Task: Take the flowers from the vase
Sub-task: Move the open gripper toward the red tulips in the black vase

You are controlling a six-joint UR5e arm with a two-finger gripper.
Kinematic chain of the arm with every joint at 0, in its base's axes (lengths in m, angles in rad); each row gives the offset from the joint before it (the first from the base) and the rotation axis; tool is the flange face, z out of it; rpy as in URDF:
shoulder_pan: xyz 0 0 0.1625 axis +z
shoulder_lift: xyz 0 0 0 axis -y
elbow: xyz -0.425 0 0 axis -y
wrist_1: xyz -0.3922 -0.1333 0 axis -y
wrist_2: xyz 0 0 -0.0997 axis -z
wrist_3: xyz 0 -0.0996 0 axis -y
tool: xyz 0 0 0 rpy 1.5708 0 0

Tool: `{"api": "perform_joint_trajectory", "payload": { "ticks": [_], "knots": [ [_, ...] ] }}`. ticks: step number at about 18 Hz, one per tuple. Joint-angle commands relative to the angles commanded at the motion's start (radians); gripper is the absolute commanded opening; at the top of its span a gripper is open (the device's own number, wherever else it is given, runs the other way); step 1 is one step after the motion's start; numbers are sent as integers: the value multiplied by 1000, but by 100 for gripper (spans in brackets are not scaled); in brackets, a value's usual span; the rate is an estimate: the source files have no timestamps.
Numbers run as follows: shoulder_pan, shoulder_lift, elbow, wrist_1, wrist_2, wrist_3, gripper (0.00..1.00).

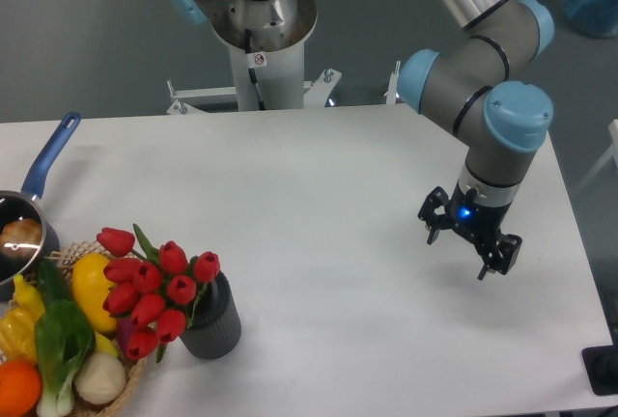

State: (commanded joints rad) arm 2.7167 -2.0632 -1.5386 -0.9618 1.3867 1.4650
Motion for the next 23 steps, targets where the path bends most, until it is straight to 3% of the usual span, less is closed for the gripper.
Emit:
{"api": "perform_joint_trajectory", "payload": {
  "ticks": [6,8,10,15,23],
  "knots": [
    [-15,11,-18,15,-53,0,100],
    [-6,12,-60,41,-185,-2,100],
    [-2,67,-124,63,-274,-2,100],
    [-24,90,-161,66,-319,3,100],
    [-75,135,-178,55,-673,-9,100]
  ]
}}
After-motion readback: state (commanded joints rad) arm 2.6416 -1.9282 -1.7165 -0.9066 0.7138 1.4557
